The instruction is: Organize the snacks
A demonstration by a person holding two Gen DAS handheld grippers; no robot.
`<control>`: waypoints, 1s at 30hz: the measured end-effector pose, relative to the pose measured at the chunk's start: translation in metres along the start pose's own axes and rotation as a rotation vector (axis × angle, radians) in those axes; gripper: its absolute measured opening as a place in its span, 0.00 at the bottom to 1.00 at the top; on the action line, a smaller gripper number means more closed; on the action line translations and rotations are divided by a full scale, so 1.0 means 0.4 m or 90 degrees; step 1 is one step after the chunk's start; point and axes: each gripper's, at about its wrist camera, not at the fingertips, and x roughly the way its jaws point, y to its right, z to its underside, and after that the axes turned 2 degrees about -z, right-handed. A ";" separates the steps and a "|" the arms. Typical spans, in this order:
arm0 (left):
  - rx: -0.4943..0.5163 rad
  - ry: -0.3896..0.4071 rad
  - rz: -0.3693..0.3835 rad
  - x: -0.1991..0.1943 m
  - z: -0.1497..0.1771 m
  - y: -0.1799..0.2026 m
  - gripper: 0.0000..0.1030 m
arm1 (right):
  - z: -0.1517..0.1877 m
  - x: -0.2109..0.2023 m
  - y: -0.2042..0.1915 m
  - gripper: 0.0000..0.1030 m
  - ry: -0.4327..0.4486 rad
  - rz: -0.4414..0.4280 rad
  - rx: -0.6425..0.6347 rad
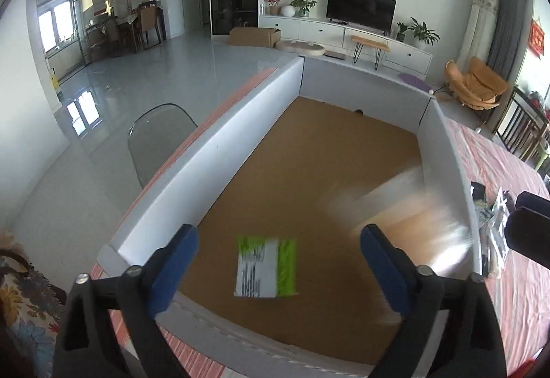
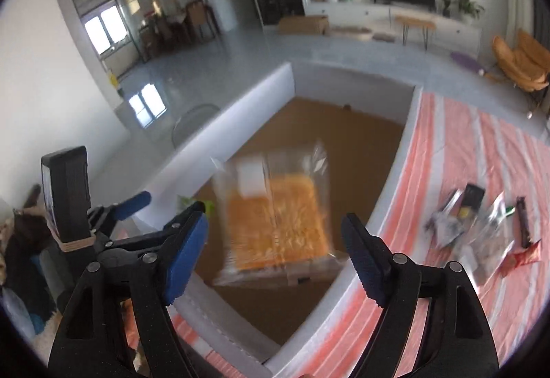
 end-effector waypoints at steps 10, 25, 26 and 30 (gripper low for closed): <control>0.013 0.019 0.108 -0.023 0.032 0.128 0.93 | 0.202 -0.132 0.214 0.80 0.077 0.132 0.084; 0.284 -0.088 0.374 -0.048 0.266 0.717 0.97 | 0.569 -0.298 0.693 0.80 0.049 0.402 0.431; 0.306 -0.084 0.358 -0.025 0.283 0.743 0.97 | 0.577 -0.303 0.705 0.80 0.054 0.406 0.434; 0.361 -0.071 0.305 0.032 0.333 0.804 0.97 | 0.586 -0.312 0.708 0.80 0.056 0.422 0.429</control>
